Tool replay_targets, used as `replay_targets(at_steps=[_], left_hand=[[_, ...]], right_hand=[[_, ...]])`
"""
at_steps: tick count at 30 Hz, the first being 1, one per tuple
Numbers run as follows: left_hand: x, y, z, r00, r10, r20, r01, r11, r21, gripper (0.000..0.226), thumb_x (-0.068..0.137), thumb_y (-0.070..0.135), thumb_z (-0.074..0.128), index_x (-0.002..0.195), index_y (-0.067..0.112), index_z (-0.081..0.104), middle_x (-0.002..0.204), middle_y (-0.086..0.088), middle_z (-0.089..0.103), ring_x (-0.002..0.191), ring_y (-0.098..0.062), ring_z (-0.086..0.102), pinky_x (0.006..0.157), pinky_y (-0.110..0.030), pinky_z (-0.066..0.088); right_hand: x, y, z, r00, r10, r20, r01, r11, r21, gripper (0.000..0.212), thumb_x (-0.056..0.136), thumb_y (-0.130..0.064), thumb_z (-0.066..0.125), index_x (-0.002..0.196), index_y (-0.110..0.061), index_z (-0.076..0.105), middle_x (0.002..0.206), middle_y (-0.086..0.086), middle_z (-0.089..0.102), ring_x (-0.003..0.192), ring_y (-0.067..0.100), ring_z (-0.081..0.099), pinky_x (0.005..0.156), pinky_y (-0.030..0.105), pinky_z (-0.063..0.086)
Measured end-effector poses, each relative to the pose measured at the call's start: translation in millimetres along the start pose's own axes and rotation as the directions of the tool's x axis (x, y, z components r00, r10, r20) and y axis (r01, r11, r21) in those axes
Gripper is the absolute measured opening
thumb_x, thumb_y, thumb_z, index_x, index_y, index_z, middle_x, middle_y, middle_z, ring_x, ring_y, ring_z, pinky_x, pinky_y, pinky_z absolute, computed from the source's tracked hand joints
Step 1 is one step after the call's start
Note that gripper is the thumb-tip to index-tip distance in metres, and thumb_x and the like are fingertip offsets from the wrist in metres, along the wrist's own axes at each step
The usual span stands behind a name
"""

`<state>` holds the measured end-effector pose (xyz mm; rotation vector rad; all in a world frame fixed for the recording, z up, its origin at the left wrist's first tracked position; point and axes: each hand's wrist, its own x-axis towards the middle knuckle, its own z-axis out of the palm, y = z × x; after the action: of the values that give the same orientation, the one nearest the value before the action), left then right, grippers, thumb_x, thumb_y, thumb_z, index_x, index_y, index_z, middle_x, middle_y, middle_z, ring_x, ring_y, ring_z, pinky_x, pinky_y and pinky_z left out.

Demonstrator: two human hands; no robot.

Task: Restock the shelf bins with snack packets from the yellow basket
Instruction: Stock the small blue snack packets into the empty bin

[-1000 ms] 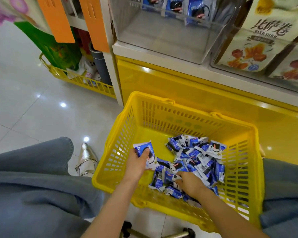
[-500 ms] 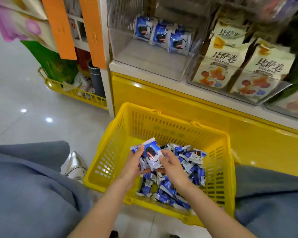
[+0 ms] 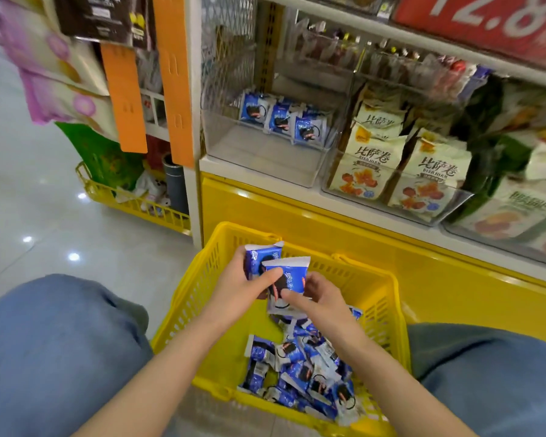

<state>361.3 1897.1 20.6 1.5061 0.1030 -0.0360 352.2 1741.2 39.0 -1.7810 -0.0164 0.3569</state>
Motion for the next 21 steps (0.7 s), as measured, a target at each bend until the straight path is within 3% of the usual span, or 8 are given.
replay_targets(at_steps=[4, 8, 10, 13, 16, 19, 21], left_hand=[[14.1, 27.6, -7.6, 0.996, 0.074, 0.058, -0.075, 0.997, 0.015, 0.024, 0.086, 0.016, 0.063, 0.106, 0.025, 0.053, 0.104, 0.008, 0.066, 0.091, -0.002, 0.066, 0.071, -0.021, 0.055], [33.7, 50.2, -15.1, 0.995, 0.084, 0.048, -0.084, 0.996, -0.008, 0.010, 0.090, 0.022, 0.056, 0.096, 0.030, 0.054, 0.093, 0.014, 0.065, 0.075, 0.008, 0.065, 0.057, -0.012, 0.052], [46.1, 58.3, -21.6, 0.995, 0.099, 0.018, -0.100, 0.994, 0.045, 0.009, 0.093, 0.024, 0.053, 0.100, 0.028, 0.054, 0.096, 0.010, 0.064, 0.077, 0.006, 0.063, 0.058, -0.009, 0.049], [65.7, 69.5, -33.8, 0.994, 0.113, -0.013, -0.112, 0.992, 0.054, 0.012, 0.093, 0.023, 0.051, 0.105, 0.024, 0.052, 0.103, 0.004, 0.063, 0.088, -0.003, 0.061, 0.063, -0.014, 0.049], [83.2, 77.3, -45.8, 0.994, 0.098, -0.054, -0.098, 0.995, 0.004, 0.012, 0.090, 0.018, 0.057, 0.100, 0.023, 0.053, 0.098, 0.004, 0.065, 0.080, -0.003, 0.063, 0.054, -0.015, 0.052], [97.5, 80.2, -56.3, 0.994, 0.060, -0.093, -0.060, 0.998, 0.006, 0.026, 0.086, 0.014, 0.063, 0.110, 0.016, 0.052, 0.102, -0.001, 0.065, 0.076, -0.007, 0.063, 0.051, -0.018, 0.052], [106.4, 82.0, -62.8, 0.993, 0.042, -0.113, -0.042, 0.999, 0.005, 0.033, 0.086, 0.014, 0.064, 0.116, 0.015, 0.050, 0.107, -0.004, 0.064, 0.076, -0.008, 0.063, 0.049, -0.017, 0.051]], right_hand=[[7.2, -28.2, -6.4, 0.995, -0.096, 0.041, 0.097, 0.995, -0.007, 0.021, 0.086, -0.020, 0.064, 0.102, -0.031, 0.057, 0.100, -0.014, 0.068, 0.091, -0.003, 0.065, 0.073, 0.011, 0.051], [27.2, -59.8, -15.6, 0.986, -0.167, 0.009, 0.168, 0.980, -0.106, 0.016, 0.089, -0.025, 0.060, 0.105, -0.025, 0.061, 0.103, -0.005, 0.070, 0.092, 0.005, 0.067, 0.076, 0.018, 0.054], [42.1, -77.8, -20.2, 0.977, -0.213, -0.021, 0.207, 0.964, -0.166, 0.019, 0.091, -0.026, 0.057, 0.108, -0.019, 0.063, 0.099, -0.004, 0.071, 0.087, 0.003, 0.067, 0.070, 0.013, 0.052], [70.7, -106.5, -23.5, 0.955, -0.278, -0.104, 0.253, 0.946, -0.200, 0.017, 0.092, -0.023, 0.055, 0.105, -0.014, 0.062, 0.091, -0.004, 0.071, 0.075, -0.002, 0.066, 0.064, 0.011, 0.049], [107.0, -135.7, -24.9, 0.923, -0.331, -0.195, 0.278, 0.926, -0.254, 0.020, 0.091, -0.026, 0.057, 0.108, -0.017, 0.061, 0.099, -0.003, 0.071, 0.085, 0.003, 0.067, 0.072, 0.015, 0.052], [148.5, -161.4, -21.4, 0.902, -0.361, -0.238, 0.289, 0.913, -0.289, 0.037, 0.089, -0.028, 0.061, 0.121, -0.010, 0.058, 0.111, -0.001, 0.067, 0.095, 0.008, 0.065, 0.077, 0.015, 0.053], [180.7, -174.5, -16.3, 0.886, -0.385, -0.261, 0.277, 0.888, -0.368, 0.042, 0.088, -0.028, 0.063, 0.124, -0.009, 0.055, 0.108, -0.002, 0.063, 0.085, 0.001, 0.061, 0.063, 0.004, 0.047]])
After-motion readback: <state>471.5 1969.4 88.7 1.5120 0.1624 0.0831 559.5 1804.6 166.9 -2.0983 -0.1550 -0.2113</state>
